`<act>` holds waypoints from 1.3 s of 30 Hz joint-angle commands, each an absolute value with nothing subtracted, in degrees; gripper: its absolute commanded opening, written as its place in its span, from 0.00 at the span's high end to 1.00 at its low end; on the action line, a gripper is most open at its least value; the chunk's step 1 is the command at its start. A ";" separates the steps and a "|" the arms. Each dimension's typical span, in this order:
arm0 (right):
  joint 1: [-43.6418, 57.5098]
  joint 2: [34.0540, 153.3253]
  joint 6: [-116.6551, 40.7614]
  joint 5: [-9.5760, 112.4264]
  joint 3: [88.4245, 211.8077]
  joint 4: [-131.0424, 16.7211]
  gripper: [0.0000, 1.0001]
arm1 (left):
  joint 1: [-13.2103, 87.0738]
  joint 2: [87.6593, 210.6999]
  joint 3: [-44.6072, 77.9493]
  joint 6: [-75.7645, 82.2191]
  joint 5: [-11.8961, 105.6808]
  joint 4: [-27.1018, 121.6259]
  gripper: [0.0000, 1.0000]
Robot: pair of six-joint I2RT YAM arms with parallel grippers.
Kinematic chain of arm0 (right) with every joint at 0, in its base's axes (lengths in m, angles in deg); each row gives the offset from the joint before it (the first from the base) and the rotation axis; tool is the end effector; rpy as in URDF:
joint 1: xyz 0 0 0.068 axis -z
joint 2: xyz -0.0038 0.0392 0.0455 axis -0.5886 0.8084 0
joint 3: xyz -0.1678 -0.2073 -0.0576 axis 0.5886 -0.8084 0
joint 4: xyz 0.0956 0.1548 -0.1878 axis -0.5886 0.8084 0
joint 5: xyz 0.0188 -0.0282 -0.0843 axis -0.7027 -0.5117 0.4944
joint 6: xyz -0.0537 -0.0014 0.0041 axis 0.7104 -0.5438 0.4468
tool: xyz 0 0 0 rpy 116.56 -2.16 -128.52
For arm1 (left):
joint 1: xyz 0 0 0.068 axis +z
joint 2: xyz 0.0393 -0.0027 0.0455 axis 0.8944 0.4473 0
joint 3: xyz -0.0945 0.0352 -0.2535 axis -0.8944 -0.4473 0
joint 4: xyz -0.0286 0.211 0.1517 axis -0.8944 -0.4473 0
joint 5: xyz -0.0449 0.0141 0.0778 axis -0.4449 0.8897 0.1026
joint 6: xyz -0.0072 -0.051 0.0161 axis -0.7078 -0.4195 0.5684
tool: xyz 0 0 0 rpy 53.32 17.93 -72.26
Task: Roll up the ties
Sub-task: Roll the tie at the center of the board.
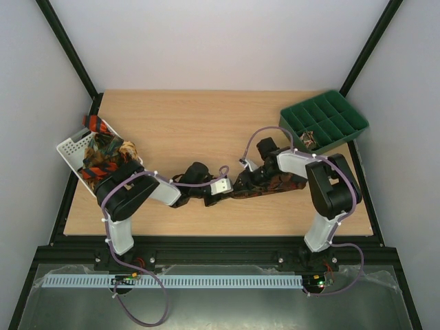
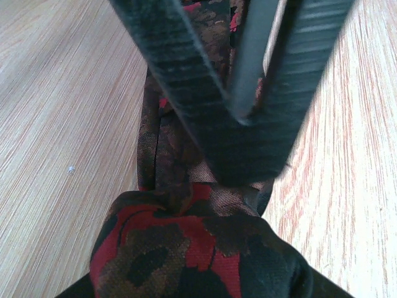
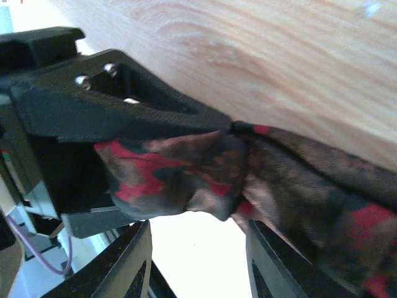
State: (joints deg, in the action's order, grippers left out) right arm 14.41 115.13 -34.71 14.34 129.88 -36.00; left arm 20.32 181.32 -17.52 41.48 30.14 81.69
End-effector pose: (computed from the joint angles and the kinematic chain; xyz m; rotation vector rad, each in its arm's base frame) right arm 0.2916 0.1428 0.1399 -0.6316 2.6469 1.1997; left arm 0.2310 -0.2367 0.0986 1.4337 1.6063 -0.6351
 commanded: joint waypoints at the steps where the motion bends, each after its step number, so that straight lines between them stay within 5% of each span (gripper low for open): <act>1: 12.51 114.30 -38.71 10.74 128.77 -35.69 0.56 | 20.15 183.10 -18.19 42.76 34.12 70.31 0.67; 39: 14.39 121.56 -51.61 3.88 125.32 -56.24 0.63 | 20.11 183.18 -18.85 44.07 30.02 70.34 0.63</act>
